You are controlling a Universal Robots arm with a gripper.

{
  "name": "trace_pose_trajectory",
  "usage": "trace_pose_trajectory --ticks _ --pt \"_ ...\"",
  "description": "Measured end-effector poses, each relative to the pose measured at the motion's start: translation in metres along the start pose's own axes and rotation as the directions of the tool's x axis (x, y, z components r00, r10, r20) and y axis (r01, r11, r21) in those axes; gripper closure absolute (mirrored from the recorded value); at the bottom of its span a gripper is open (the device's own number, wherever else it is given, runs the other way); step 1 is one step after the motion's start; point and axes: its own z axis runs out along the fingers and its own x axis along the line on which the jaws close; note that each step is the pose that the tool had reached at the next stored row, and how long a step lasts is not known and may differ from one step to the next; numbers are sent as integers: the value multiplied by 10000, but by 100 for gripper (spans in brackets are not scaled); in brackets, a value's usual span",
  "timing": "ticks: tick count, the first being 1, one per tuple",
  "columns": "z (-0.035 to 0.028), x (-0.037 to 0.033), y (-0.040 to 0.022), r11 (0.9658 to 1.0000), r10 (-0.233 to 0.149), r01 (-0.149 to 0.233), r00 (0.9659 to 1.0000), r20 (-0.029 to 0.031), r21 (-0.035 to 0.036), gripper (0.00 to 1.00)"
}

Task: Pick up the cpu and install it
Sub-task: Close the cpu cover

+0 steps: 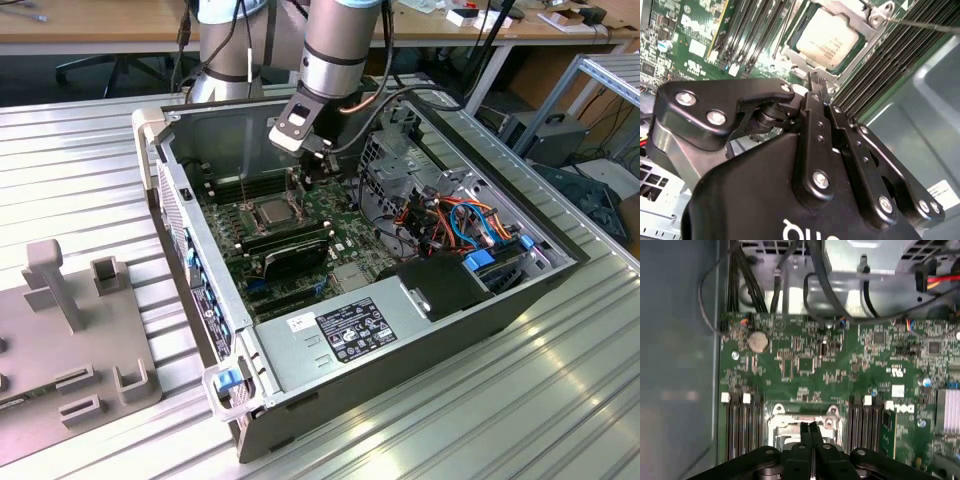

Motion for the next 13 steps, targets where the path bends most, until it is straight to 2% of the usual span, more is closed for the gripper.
trace_pose_trajectory --ticks 1,4,13 --pt "-2 4 -80 10000 0 0 10000 0 -1 89" --pt "1 4 -113 10000 -1 1 10000 -1 -2 89" --pt "53 9 -308 10000 -1 1 10000 0 0 89"
